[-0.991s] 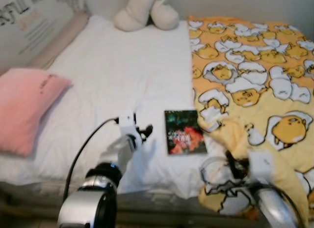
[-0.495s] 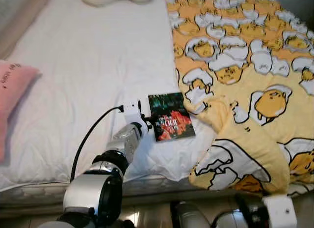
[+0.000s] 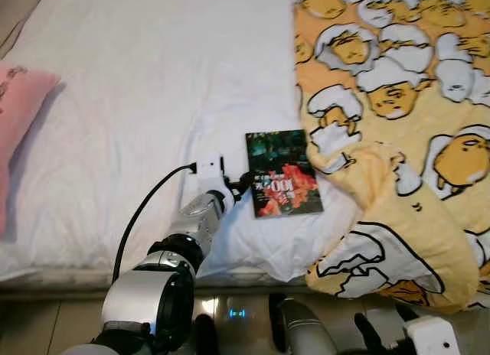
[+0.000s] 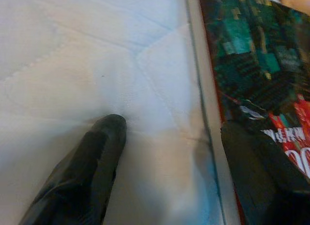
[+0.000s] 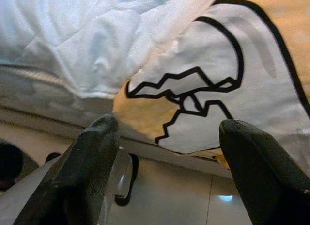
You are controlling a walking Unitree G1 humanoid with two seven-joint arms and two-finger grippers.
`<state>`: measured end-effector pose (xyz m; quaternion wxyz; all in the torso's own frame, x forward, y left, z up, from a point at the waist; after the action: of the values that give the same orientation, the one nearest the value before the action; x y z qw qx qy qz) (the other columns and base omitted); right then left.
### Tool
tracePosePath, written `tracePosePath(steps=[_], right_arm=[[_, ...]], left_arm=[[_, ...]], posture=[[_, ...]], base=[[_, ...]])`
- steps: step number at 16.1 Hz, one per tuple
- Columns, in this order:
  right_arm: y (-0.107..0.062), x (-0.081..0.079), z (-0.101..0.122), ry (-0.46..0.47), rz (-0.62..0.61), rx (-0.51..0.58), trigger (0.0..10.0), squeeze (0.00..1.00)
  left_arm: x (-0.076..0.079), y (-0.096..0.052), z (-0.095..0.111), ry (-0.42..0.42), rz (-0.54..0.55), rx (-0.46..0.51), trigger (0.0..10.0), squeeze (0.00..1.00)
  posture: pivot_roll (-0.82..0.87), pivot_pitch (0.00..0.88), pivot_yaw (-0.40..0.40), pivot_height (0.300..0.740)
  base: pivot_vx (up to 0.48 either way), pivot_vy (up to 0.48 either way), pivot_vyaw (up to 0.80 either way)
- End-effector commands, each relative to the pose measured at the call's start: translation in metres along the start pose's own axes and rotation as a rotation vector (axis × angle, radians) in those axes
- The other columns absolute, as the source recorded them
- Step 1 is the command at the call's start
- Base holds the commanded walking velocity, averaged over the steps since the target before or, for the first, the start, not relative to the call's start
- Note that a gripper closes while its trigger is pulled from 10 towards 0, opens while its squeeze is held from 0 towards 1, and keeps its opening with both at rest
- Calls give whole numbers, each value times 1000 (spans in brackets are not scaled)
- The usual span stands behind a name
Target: Clean up the room
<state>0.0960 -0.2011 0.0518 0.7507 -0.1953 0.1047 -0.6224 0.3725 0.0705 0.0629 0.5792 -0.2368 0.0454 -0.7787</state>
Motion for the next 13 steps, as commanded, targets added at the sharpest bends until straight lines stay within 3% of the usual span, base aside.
tracePosePath(steps=[1, 3, 4, 7, 9, 11, 13], right_arm=[[-8, -2, -6, 15, 13, -30, 10000, 0], [-10, -3, -9, 17, 14, -40, 10000, 0], [-10, -5, -9, 22, 21, -43, 10000, 0], [-11, -8, -10, 41, 39, -45, 10000, 0], [-11, -10, -9, 43, 59, -47, 10000, 0], [-10, -11, -8, 34, 71, -46, 10000, 0], [-9, -11, -8, 28, 70, -44, 10000, 0]], left_arm=[[16, 2, -2, 57, -56, -6, 10000, 0], [16, 1, 4, 218, -27, 46, 10000, 0], [17, -1, 12, 360, -9, 117, 10000, 0], [25, -11, 17, 478, -46, 243, 10000, 0], [40, -20, 12, 596, -143, 316, 10000, 0], [45, -22, 4, 603, -184, 311, 10000, 0], [56, -27, 0, 549, -243, 339, 10000, 0]], posture=[[-408, 314, 14, 740], [-407, 317, 19, 740], [-405, 318, 22, 740], [-385, 320, 26, 740], [-376, 327, 21, 740], [-377, 329, 18, 740], [-378, 331, 17, 740]], base=[[0, 0, 0], [0, 0, 0], [0, 0, 0], [0, 0, 0], [0, 0, 0], [0, 0, 0], [0, 0, 0]])
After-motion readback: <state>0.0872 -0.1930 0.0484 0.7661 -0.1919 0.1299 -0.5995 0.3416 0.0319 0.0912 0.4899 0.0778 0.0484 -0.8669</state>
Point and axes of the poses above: a point about 5 cm out from each wrist's last joint towards the gripper, its own y axis pointing out of the wrist towards the gripper, its own z axis along the axis of the wrist's last joint, x = y × z, the point moved 2 cm from there along y, pointing out of the wrist towards the gripper, and after that the axes turned 2 degrees about y, right-handed, at the moved point
